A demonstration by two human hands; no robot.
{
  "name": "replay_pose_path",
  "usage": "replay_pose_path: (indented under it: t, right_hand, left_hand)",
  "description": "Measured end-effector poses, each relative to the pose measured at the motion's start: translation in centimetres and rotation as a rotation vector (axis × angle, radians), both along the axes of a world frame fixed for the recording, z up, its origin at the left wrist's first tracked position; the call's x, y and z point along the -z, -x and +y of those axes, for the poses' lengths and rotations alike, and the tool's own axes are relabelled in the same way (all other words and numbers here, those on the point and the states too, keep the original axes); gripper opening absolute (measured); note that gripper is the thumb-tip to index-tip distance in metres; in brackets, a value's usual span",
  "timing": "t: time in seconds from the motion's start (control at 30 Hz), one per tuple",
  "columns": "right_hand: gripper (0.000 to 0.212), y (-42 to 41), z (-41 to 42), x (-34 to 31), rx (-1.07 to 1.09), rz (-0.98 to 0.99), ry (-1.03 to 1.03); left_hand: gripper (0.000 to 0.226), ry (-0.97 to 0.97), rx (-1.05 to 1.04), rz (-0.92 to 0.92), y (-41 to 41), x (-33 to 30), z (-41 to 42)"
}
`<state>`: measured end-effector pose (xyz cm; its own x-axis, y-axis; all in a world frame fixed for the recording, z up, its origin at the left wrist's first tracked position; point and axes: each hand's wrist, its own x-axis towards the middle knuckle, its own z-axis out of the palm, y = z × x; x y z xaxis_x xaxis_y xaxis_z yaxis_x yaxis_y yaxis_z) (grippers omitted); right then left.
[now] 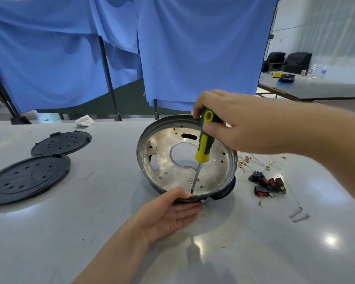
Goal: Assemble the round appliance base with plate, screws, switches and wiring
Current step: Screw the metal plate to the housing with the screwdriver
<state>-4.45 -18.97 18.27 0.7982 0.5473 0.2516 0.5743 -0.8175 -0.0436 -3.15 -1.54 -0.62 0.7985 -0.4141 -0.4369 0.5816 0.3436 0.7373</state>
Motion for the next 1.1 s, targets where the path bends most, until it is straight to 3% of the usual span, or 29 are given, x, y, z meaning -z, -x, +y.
replay_pose_path:
  t: [0.1,0.2,0.33,0.4,0.5,0.57,0.6,0.7,0.77,0.83,0.97,1.03,1.1]
  right_hand:
    - [0.024,-0.2,-0.1,-1.2,0.066,-0.001,0.109]
    - [0.056,-0.7,0.5,-1.3,0.164,-0.176,0.268]
    - [0.069,-0.3,1.2,-0.8,0.231,-0.392,0.33]
    - [0.061,-0.2,1.3,-0.5,0.212,-0.372,0.324]
    - [0.02,0.1,1.1,-1.3,0.148,0.03,0.151]
    - [0.013,0.4,0.9,-2.0,0.164,0.153,0.137]
    - [0.017,0.4,0.7,-2.0,0.182,0.116,0.181]
    - [0.054,0.2,0.7,-1.4,0.244,-0.114,0.304]
    - [0.061,0.1,0.9,-1.1,0.26,-0.198,0.326]
    - [0.059,0.3,0.8,-1.2,0.229,-0.116,0.308]
    - [0.03,0.8,0.4,-2.1,0.131,0.14,0.24]
    - [0.024,0.6,0.2,-2.2,0.136,0.118,0.248]
    - [0.032,0.4,0.4,-2.0,0.177,0.049,0.272]
  left_hand:
    - [0.075,-0.005,-0.003,0.003,-0.1,0.1,0.0]
    - [0.074,-0.008,-0.003,0.002,-0.1,0.2,-0.1]
    - [0.072,-0.014,-0.003,-0.006,0.0,0.3,0.0]
    - [0.073,-0.018,-0.001,-0.012,0.0,0.2,0.0]
    - [0.068,-0.003,-0.013,-0.004,0.0,0.2,-0.1]
    - [0.061,0.003,-0.013,-0.004,0.0,0.1,-0.1]
    - [0.06,0.005,-0.012,-0.005,0.0,0.1,-0.1]
    - [0.064,0.011,-0.01,-0.001,-0.1,0.2,0.0]
    - [0.065,0.005,-0.007,-0.003,-0.1,0.2,-0.1]
    - [0.069,0.004,-0.013,-0.006,0.0,0.3,-0.1]
    - [0.075,0.019,-0.033,0.011,0.0,0.3,-0.1]
    - [0.078,0.025,-0.039,0.018,0.0,0.3,-0.1]
    - [0.081,0.027,-0.037,0.015,-0.1,0.3,-0.1]
